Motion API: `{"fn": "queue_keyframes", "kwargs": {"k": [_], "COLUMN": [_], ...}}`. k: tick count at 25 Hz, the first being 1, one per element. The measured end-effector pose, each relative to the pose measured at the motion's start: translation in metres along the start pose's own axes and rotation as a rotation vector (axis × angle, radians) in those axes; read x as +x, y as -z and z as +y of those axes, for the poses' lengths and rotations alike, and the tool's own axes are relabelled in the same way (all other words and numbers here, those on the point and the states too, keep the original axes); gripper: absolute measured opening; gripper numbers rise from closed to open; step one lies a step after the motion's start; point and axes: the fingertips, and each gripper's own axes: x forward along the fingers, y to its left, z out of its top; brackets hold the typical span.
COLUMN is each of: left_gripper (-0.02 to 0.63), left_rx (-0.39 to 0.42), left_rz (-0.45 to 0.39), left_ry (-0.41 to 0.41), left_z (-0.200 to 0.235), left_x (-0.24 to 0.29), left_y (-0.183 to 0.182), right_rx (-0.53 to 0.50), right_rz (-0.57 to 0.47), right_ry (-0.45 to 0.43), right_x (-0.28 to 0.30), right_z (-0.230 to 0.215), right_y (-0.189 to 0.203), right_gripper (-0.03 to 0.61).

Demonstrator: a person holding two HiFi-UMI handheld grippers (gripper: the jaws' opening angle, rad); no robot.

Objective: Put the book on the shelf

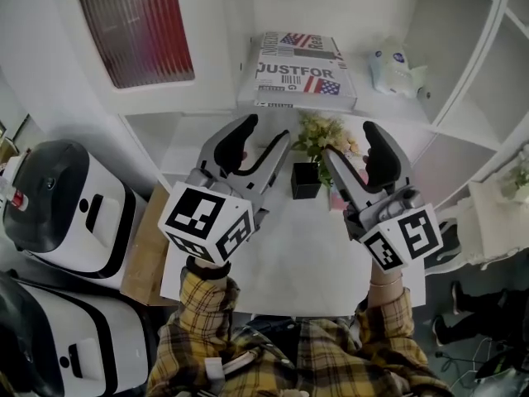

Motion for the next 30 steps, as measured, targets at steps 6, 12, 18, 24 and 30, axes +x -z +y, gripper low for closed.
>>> {"fn": "queue_keyframes", "kwargs": {"k": [6,12,18,24,30], "left_gripper": [0.216,0.199,0.109,0.058,0.041], "left_rx": [-0.026,-0.063,-0.05,-0.1,-0.14], "left_rz": [0.004,0.045,0.117,0.183,0.205], "left_ry": [0.059,0.041,0.083,0.143,0.143], "left_z": [-0.031,-0.05,-0.086,-0.117,-0.128], "left_x": [-0.021,-0.039,-0.056,-0.071,-0.084], "left_y": [0.012,0.05,0.096,0.132,0.159], "right_rx": [0.016,0.064,0.11,0.148,0.207], "right_rz": [0.051,0.111,0.148,0.214,0.275], "right_ry": [-0.058,-0.066,-0.081,-0.132,-0.143], "right_x": [-0.022,-0.048,-0.083,-0.109,-0.125], "right_z": [0.032,0.05,0.068,0.091,0.103], "right_y": [0.013,0.041,0.069,0.102,0.136], "right_gripper": [0.31,0.259,0.122,0.058,0.035]}}
